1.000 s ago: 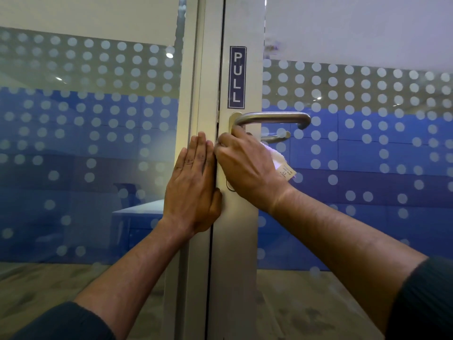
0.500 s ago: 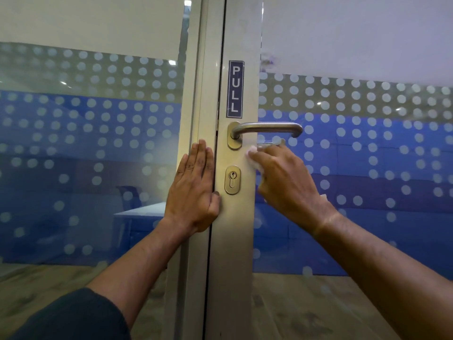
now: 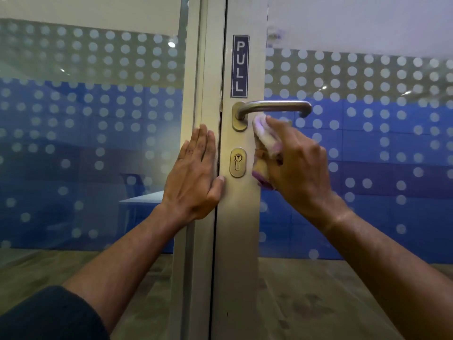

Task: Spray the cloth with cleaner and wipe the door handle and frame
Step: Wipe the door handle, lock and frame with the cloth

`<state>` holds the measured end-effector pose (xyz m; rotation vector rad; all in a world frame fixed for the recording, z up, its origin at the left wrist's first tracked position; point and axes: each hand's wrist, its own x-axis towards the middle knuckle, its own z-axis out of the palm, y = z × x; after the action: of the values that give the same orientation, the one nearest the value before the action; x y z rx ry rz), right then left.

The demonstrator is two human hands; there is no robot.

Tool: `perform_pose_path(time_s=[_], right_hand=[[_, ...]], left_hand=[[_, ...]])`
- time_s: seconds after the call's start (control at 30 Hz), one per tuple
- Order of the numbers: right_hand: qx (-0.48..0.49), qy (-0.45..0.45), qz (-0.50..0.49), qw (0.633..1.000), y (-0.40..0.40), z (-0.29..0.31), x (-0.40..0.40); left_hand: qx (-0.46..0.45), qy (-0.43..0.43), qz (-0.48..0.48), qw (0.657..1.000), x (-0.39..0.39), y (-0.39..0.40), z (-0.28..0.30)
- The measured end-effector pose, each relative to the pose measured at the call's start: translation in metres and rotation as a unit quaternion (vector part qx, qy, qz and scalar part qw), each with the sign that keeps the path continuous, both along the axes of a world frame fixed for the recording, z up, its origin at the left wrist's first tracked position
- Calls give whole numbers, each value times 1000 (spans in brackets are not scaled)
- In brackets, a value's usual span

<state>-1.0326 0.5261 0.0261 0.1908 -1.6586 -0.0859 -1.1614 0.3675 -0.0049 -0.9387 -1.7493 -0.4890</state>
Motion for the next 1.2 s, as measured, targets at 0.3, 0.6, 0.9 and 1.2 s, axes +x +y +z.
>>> perform_pose_path(time_s=[0.3, 0.6, 0.9, 1.2], right_hand=[[2, 70, 18, 997, -28, -8, -5], [-29, 91, 57, 994, -64, 66, -3], [-40, -25, 95, 994, -83, 160, -5], [-71, -102, 194, 973, -129, 280, 8]], left_hand=[[27, 51, -15, 998, 13, -4, 9], [53, 51, -3, 997, 24, -36, 83], [19, -3, 26, 999, 35, -67, 177], [11, -32, 43, 999, 62, -112, 291]])
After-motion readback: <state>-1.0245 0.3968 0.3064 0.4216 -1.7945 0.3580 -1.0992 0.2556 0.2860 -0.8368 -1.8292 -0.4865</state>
